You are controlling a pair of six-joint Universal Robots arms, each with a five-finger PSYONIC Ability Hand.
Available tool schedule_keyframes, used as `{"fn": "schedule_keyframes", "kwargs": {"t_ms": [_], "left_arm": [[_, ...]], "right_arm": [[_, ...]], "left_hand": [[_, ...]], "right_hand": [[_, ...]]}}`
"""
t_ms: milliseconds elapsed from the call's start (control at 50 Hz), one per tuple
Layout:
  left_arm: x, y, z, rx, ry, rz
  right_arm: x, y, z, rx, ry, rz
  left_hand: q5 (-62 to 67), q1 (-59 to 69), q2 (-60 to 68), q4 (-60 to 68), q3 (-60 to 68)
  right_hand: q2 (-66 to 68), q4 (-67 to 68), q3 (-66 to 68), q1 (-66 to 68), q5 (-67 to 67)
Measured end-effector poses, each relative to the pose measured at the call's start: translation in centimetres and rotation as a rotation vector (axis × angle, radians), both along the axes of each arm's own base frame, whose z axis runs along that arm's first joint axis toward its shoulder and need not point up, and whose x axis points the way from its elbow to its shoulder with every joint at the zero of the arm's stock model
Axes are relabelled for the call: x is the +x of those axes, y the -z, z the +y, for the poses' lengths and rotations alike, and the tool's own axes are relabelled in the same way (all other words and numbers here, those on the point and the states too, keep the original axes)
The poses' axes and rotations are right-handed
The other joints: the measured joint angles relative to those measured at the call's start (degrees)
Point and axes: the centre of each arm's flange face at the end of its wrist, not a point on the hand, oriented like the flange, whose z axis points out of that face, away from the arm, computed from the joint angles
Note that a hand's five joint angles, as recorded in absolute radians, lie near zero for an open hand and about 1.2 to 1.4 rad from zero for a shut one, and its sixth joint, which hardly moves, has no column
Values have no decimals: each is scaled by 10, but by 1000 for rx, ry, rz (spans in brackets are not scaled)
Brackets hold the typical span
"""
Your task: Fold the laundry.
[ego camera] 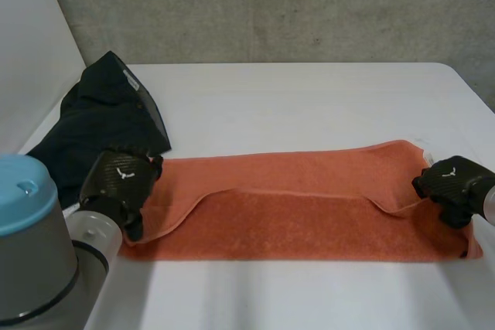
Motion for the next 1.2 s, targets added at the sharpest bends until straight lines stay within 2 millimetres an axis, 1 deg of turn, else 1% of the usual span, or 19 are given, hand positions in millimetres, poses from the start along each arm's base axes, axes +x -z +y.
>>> {"fn": "schedule_keyframes", "kwargs": {"t_ms": [120, 280, 360, 540, 580, 600, 620, 640, 720, 780, 860, 920, 940, 960, 980, 1020, 1040, 1060, 1200], "left_arm": [[-1, 7, 5, 19, -3, -16], [0, 23, 3, 56, -24, -58], [-2, 35, -2, 77, -28, -76], [-8, 47, -15, 68, -35, -75], [-9, 49, -17, 67, -37, -75], [-9, 50, -18, 66, -37, -75], [-10, 50, -19, 66, -38, -74], [-10, 51, -21, 64, -39, -73], [-11, 52, -28, 53, -48, -65], [-10, 53, -34, 46, -58, -63], [-8, 53, -39, 38, -68, -71], [-6, 48, -42, 20, -74, -77], [-4, 39, -44, -4, -78, -76], [-3, 34, -44, -18, -81, -74], [-1, 25, -44, -41, -85, -70], [0, 16, -44, -62, -88, -64], [2, 3, -43, -93, -92, -54], [6, -13, -40, -130, -96, -40], [22, -93, -15, -316, -114, 59]], "right_arm": [[0, 2, 1, 3, -1, -1], [0, 4, 3, 9, -3, -2], [1, 6, 5, 15, -4, -3], [1, 7, 6, 19, -5, -4], [1, 7, 6, 16, -5, -4], [1, 7, 6, 15, -5, -4], [1, 7, 5, 14, -4, -3], [0, 7, 5, 9, -3, -3], [-1, 7, 3, -3, 1, 0], [-2, 7, 2, -10, 5, 2], [-3, 5, 0, -18, 12, 6], [-5, 0, -3, -39, 20, 12], [-6, -8, -4, -65, 24, 17], [-6, -10, -5, -72, 25, 19], [-6, -20, -6, -104, 28, 23], [-7, -28, -6, -130, 30, 26], [-7, -31, -6, -140, 31, 27], [-8, -53, -5, -205, 34, 34], [-11, -119, 9, -377, 51, 47]], "left_hand": [[0, 0, 0, 0, 0], [0, 0, 0, 0, 0], [0, 0, 0, 0, 0], [19, 21, 23, 22, 19], [111, 120, 115, 113, 112], [111, 120, 115, 113, 112], [225, 253, 235, 229, 230], [262, 294, 264, 267, 260], [495, 516, 505, 502, 494], [530, 532, 551, 554, 543], [530, 532, 555, 559, 548], [530, 532, 555, 560, 548], [530, 532, 555, 560, 548], [530, 532, 556, 560, 549], [530, 532, 556, 560, 549], [530, 532, 556, 560, 549], [530, 532, 556, 560, 549], [530, 532, 556, 560, 549], [530, 532, 557, 560, 550]], "right_hand": [[0, 0, 0, 0, 0], [0, 0, 0, 0, 0], [0, 0, 0, 0, 0], [0, 0, 0, 0, 0], [0, 0, 0, 0, 0], [0, 0, 0, 0, 0], [0, 0, 0, 0, 0], [0, 0, 0, 0, 0], [0, 0, 0, 0, 0], [0, 0, 0, 0, 0], [0, 0, 0, 0, 0], [0, 0, 0, 0, 0], [0, 0, 0, 0, 0], [0, 0, 0, 0, 0], [0, 0, 0, 0, 0], [0, 0, 0, 0, 0], [0, 0, 0, 0, 0], [0, 0, 0, 0, 0], [0, 0, 0, 0, 0]]}}
